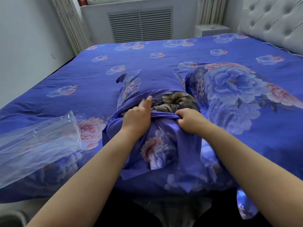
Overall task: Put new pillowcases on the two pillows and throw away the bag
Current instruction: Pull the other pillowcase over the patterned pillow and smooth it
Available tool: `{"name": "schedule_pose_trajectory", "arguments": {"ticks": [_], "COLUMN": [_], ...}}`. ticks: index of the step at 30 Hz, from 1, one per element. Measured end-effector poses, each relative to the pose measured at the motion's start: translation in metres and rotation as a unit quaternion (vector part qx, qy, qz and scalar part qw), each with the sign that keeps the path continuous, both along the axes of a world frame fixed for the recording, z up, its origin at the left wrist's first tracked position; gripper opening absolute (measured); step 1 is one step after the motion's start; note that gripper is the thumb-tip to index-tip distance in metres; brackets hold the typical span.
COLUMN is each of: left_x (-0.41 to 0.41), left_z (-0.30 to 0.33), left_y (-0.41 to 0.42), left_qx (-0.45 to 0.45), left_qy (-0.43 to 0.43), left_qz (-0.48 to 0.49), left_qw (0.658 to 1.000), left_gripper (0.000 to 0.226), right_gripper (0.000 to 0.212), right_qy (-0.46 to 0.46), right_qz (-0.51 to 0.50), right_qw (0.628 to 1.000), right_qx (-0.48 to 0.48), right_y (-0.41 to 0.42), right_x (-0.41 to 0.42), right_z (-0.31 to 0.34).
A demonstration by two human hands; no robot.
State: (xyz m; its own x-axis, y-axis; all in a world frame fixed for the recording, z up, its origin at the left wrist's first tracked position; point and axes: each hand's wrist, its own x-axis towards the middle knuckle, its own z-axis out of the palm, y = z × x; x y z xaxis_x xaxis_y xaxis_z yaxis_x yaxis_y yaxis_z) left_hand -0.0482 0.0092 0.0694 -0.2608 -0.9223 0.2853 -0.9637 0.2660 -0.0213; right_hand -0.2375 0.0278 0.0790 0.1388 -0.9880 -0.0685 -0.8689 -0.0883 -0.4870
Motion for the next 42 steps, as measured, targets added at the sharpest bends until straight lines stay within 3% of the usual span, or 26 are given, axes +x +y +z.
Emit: {"name": "schedule_pose_trajectory", "arguments": {"ticks": [3, 5, 6, 9, 12, 13, 15, 20, 21, 23, 26, 29, 31, 33, 36, 38, 40, 42], "left_x": [-0.006, -0.009, -0.01, -0.005, -0.001, 0.0, -0.001, -0.001, 0.001, 0.007, 0.004, -0.001, -0.005, -0.01, -0.014, -0.011, -0.005, 0.005], "left_z": [0.005, 0.005, 0.004, 0.001, 0.002, 0.002, 0.004, 0.008, 0.009, 0.01, 0.013, 0.014, 0.013, 0.009, 0.001, -0.003, -0.006, -0.009], "left_y": [-0.01, -0.012, -0.014, -0.02, -0.029, -0.031, -0.033, -0.033, -0.033, -0.036, -0.034, -0.035, -0.034, -0.033, -0.028, -0.026, -0.023, -0.019], "left_qx": [-0.018, -0.015, -0.008, 0.037, 0.08, 0.096, 0.115, 0.099, 0.091, 0.096, 0.138, 0.105, 0.101, 0.119, 0.129, 0.118, 0.098, 0.077], "left_qy": [0.004, 0.065, 0.097, 0.163, 0.186, 0.188, 0.186, 0.141, 0.128, 0.123, 0.148, 0.168, 0.155, 0.131, 0.123, 0.146, 0.185, 0.198], "left_qz": [0.004, 0.0, 0.005, 0.018, 0.009, 0.01, 0.016, 0.03, 0.025, -0.001, -0.036, -0.007, 0.021, 0.04, 0.045, 0.037, 0.021, 0.002], "left_qw": [1.0, 0.998, 0.995, 0.986, 0.979, 0.977, 0.976, 0.985, 0.987, 0.988, 0.979, 0.98, 0.982, 0.983, 0.983, 0.982, 0.978, 0.977], "left_gripper": [0.051, 0.034, 0.031, 0.045, 0.032, 0.021, 0.021, 0.02, 0.021, 0.021, 0.011, 0.011, 0.011, 0.014, 0.017, 0.026, 0.039, 0.04], "right_gripper": [0.026, 0.028, 0.038, 0.078, 0.086, 0.085, 0.076, 0.028, 0.024, 0.039, 0.043, 0.028, 0.026, 0.027, 0.021, 0.025, 0.029, 0.032], "right_qy": [0.095, 0.071, 0.033, -0.102, -0.169, -0.185, -0.196, -0.169, -0.157, -0.09, 0.077, 0.234, 0.172, 0.014, -0.169, -0.202, -0.085, 0.047], "right_qz": [-0.117, -0.176, -0.193, -0.199, -0.187, -0.184, -0.168, -0.057, -0.034, 0.006, 0.048, 0.053, 0.074, 0.062, 0.019, 0.012, 0.01, -0.01], "right_qw": [0.957, 0.914, 0.909, 0.941, 0.95, 0.951, 0.959, 0.984, 0.987, 0.994, 0.992, 0.968, 0.963, 0.978, 0.977, 0.979, 0.993, 0.996], "right_qx": [-0.247, -0.359, -0.369, -0.254, -0.182, -0.164, -0.118, -0.015, 0.01, 0.056, 0.087, -0.078, -0.193, -0.201, -0.125, -0.014, 0.078, 0.071], "right_y": [0.007, 0.005, 0.003, -0.004, -0.017, -0.021, -0.031, -0.049, -0.049, -0.049, -0.044, -0.043, -0.04, -0.039, -0.038, -0.038, -0.041, -0.042], "right_x": [0.012, 0.015, 0.017, 0.02, 0.018, 0.016, 0.01, -0.016, -0.02, -0.028, -0.025, -0.013, -0.004, -0.002, -0.001, -0.001, 0.001, 0.005], "right_z": [-0.018, -0.029, -0.032, -0.032, -0.029, -0.026, -0.019, -0.004, -0.001, 0.006, 0.019, 0.017, 0.006, -0.004, -0.011, -0.008, -0.003, 0.0]}}
